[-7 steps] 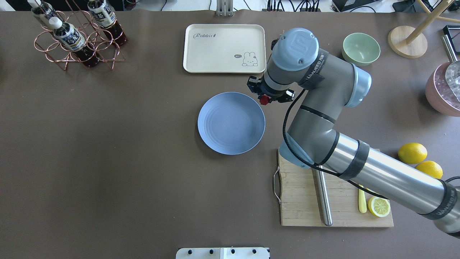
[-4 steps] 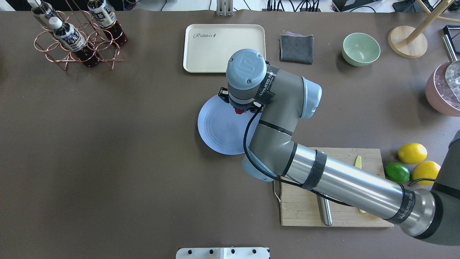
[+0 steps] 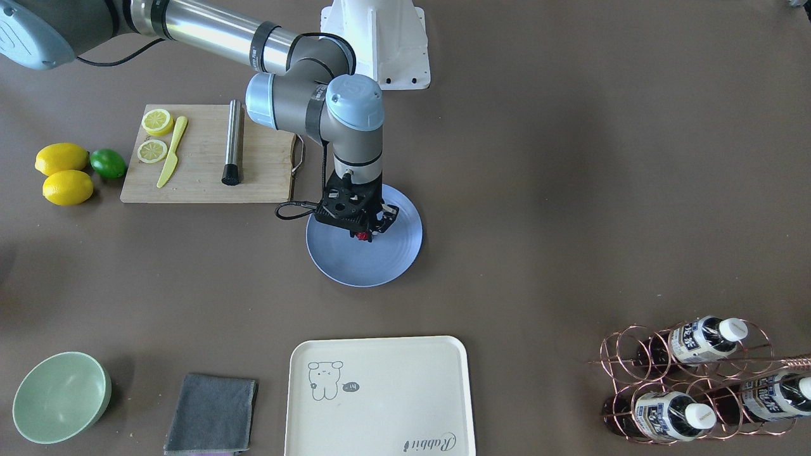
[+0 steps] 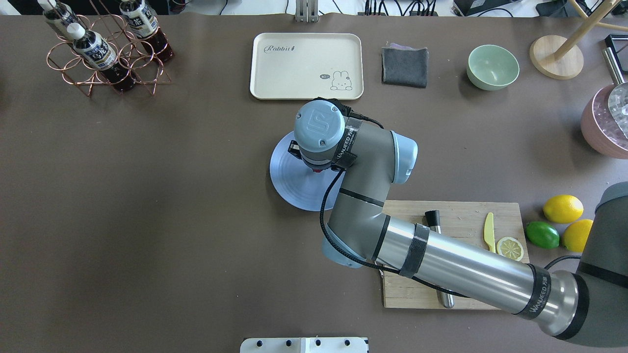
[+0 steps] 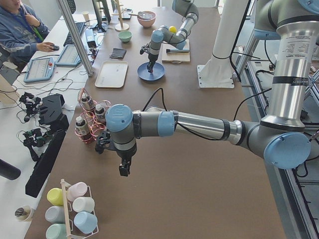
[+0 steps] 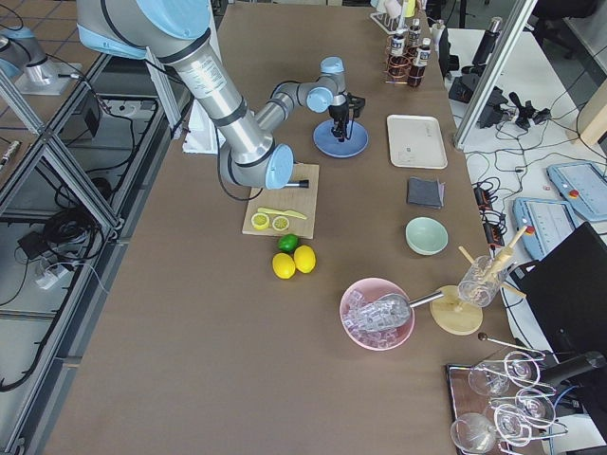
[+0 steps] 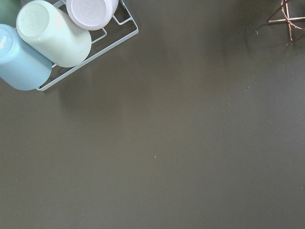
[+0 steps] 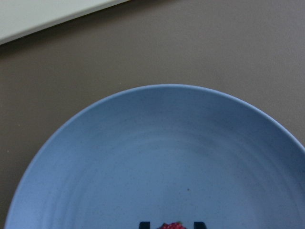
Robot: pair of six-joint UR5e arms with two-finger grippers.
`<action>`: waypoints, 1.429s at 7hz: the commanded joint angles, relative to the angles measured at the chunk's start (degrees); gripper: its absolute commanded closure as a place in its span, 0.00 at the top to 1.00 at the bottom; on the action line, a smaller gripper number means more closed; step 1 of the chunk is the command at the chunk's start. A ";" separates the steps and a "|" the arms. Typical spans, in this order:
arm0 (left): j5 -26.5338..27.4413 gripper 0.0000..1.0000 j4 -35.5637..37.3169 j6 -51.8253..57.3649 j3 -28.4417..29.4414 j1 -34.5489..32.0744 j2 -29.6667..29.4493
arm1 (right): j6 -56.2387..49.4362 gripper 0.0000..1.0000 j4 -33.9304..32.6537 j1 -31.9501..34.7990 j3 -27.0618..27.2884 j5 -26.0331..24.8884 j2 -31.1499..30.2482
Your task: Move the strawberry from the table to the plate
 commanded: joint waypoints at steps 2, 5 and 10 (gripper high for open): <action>-0.02 0.98 -0.22 0.00 1.96 0.06 0.11 | -2.23 1.00 0.13 1.54 0.94 1.09 0.18; 0.32 0.98 -0.14 -0.44 4.61 0.06 -0.07 | -15.87 1.00 -9.13 13.82 8.82 13.81 -3.22; -0.02 0.98 -0.23 -0.35 4.17 0.41 -0.24 | -64.98 1.00 -11.38 40.71 20.55 25.70 -31.59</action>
